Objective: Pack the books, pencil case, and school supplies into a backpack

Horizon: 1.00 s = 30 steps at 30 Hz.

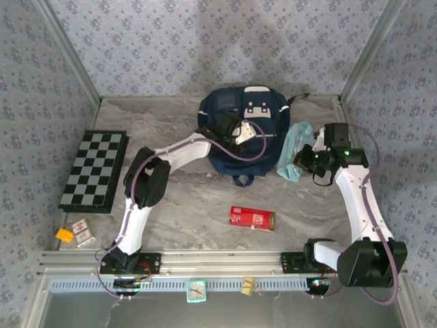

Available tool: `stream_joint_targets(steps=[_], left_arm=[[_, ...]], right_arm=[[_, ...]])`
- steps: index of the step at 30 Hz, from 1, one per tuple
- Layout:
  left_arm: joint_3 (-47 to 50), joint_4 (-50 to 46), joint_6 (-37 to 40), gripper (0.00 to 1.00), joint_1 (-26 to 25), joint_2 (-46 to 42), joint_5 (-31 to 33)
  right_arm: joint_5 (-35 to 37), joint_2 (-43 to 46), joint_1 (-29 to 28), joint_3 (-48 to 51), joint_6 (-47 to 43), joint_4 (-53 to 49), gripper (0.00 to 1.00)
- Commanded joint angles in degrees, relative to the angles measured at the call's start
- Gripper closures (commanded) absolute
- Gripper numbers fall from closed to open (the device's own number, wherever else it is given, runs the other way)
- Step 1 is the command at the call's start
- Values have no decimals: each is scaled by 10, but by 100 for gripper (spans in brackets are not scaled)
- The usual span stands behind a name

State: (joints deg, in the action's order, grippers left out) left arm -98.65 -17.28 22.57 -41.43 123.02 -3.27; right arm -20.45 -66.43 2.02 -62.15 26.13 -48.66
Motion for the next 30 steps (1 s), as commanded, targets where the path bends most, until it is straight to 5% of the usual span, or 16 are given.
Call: stream_joint_targets(steps=[1,4,15,22,30], left_arm=[[-43,4,-11,79,17,1,-18],[-89,-39,-17,100,18,19,-18],[-118,-102,-194,100,-4,-82,54],[-263,-240,-318,100,-59,-51,139],[-391,-310,-438,100,-87,-14,163]], right_arm=[[-12,12,9,8,-8,-3,99],[-18,13,17,7,-7,-2,100],[-73,-17,58,9,-36,8,100],[-150,-91,-13,15,-39,68,100],[-185,-232,-85,10,47,277,97]])
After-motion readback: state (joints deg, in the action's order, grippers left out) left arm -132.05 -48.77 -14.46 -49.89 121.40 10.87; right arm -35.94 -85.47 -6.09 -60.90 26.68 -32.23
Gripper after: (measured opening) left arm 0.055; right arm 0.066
